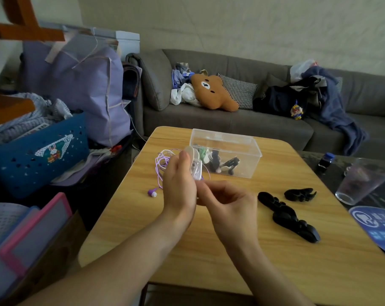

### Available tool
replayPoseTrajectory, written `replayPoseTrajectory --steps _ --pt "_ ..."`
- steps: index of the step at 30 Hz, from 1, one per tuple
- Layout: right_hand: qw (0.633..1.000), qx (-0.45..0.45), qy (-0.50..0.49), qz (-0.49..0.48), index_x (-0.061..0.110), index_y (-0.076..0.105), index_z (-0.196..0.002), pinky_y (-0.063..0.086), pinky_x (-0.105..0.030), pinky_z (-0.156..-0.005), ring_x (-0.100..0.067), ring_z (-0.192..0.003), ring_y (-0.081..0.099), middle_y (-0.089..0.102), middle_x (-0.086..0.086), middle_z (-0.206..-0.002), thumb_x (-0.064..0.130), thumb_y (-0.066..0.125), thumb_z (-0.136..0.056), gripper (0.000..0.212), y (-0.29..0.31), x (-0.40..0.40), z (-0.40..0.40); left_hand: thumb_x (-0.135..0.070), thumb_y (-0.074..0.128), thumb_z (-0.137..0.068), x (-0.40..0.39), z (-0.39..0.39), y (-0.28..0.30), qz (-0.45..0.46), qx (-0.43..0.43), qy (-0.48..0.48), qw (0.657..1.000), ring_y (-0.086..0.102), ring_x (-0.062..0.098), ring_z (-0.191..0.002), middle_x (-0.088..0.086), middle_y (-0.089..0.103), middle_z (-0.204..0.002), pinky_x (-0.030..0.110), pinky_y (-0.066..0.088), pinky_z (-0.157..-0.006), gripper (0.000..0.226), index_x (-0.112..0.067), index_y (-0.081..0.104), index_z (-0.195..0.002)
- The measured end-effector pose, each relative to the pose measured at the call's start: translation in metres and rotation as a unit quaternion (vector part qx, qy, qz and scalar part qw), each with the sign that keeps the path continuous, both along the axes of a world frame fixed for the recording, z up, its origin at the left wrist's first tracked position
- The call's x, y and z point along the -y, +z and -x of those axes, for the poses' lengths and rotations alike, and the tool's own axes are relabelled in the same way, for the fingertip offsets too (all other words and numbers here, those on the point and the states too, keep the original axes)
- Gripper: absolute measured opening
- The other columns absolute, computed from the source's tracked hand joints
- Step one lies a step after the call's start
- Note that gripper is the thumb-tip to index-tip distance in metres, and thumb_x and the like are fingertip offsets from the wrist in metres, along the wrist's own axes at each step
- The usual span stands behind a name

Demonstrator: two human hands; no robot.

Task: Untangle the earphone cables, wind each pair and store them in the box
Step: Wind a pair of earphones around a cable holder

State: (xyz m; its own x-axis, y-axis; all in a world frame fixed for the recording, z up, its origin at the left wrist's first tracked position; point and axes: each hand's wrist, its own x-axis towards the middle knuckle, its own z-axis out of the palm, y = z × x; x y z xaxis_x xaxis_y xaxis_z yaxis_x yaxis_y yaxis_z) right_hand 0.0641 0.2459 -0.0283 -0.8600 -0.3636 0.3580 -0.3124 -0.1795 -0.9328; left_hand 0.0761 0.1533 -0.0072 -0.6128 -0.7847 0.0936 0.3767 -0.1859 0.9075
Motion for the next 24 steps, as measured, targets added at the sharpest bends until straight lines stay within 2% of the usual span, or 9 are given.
replayPoseTrajectory --steps 2,4,7,10,12,14,17,22,24 --pt "1.0 0.013 0.011 0.011 0.009 0.08 -0.087 0.062 -0.042 -0.074 -0.026 -0.077 0.076 0.078 -0.005 -0.079 0.016 0.076 -0.085 0.008 0.004 -0.002 0.002 -0.02 0.036 -0.107 -0.003 -0.003 0.002 0.016 -0.017 -0.024 0.999 0.06 -0.003 -0.065 -0.014 0.063 -0.07 0.013 0.048 -0.06 0.025 -0.01 0.055 -0.094" --pt "0.999 0.036 0.016 0.019 0.008 0.079 -0.088 0.062 -0.038 -0.071 -0.024 -0.077 0.075 0.077 -0.005 -0.079 0.014 0.072 -0.089 0.009 0.007 -0.003 0.006 -0.019 0.033 -0.107 -0.007 -0.005 0.003 0.023 -0.023 -0.046 0.998 0.055 -0.004 -0.056 -0.006 0.057 -0.072 0.012 0.045 -0.052 0.022 -0.007 0.049 -0.096" --pt "0.994 0.099 0.024 0.039 0.006 0.077 -0.09 0.056 -0.028 -0.064 -0.02 -0.069 0.071 0.076 -0.008 -0.078 0.01 0.07 -0.09 0.008 0.005 -0.001 0.012 -0.015 0.034 -0.107 -0.008 -0.006 0.004 0.027 -0.018 -0.059 0.998 0.051 0.001 -0.055 0.006 0.046 -0.077 0.014 0.042 -0.045 0.018 -0.005 0.045 -0.098" --pt "0.975 0.193 0.044 0.1 0.006 0.064 -0.101 0.055 -0.026 -0.063 -0.021 -0.066 0.069 0.075 -0.015 -0.081 0.005 0.071 -0.088 0.015 0.003 0.0 0.015 -0.018 0.033 -0.108 -0.007 -0.001 0.0 0.055 0.016 -0.082 0.995 0.049 0.013 -0.064 0.011 0.045 -0.08 0.021 0.041 -0.047 0.018 -0.012 0.044 -0.094" --pt "0.973 0.204 0.04 0.103 0.003 0.065 -0.1 0.055 -0.027 -0.063 -0.023 -0.068 0.07 0.074 -0.016 -0.081 0.001 0.071 -0.087 0.014 0.002 -0.001 0.02 -0.02 0.033 -0.108 -0.004 -0.001 -0.001 0.079 0.054 -0.115 0.989 0.053 0.001 -0.054 0.003 0.051 -0.078 0.016 0.044 -0.047 0.019 -0.021 0.046 -0.094" --pt "0.984 0.168 0.025 0.058 0.001 0.073 -0.094 0.057 -0.03 -0.066 -0.029 -0.075 0.071 0.075 -0.017 -0.084 -0.001 0.075 -0.084 0.011 0.0 -0.004 0.027 -0.022 0.032 -0.108 0.0 -0.001 -0.002 0.122 0.117 -0.152 0.974 0.058 -0.006 -0.059 0.001 0.058 -0.09 0.012 0.047 -0.051 0.016 -0.026 0.047 -0.104" --pt "0.996 0.073 -0.015 -0.048 0.009 0.08 -0.085 0.058 -0.028 -0.069 -0.027 -0.079 0.074 0.077 -0.004 -0.079 0.003 0.081 -0.078 0.01 -0.001 -0.008 0.035 -0.02 0.039 -0.107 0.006 -0.006 -0.004 0.124 0.164 -0.147 0.967 0.062 0.001 -0.075 -0.001 0.063 -0.1 0.019 0.052 -0.065 0.021 -0.035 0.053 -0.102" --pt "0.988 -0.029 -0.078 -0.128 0.023 0.079 -0.083 0.058 -0.027 -0.066 -0.008 -0.069 0.073 0.075 0.01 -0.071 0.018 0.08 -0.081 0.005 -0.006 -0.001 0.028 -0.013 0.044 -0.105 0.006 -0.002 -0.001 0.016 0.11 -0.094 0.989 0.056 0.016 -0.075 0.009 0.062 -0.096 0.024 0.046 -0.059 0.02 -0.024 0.061 -0.107" --pt "0.986 -0.048 -0.114 -0.112 0.023 0.077 -0.085 0.059 -0.028 -0.066 -0.006 -0.068 0.072 0.074 0.012 -0.072 0.02 0.079 -0.083 0.004 -0.008 0.004 0.025 -0.012 0.046 -0.104 0.006 0.0 0.001 -0.007 0.093 -0.083 0.992 0.06 0.024 -0.079 0.016 0.064 -0.098 0.034 0.05 -0.068 0.018 -0.021 0.061 -0.107"
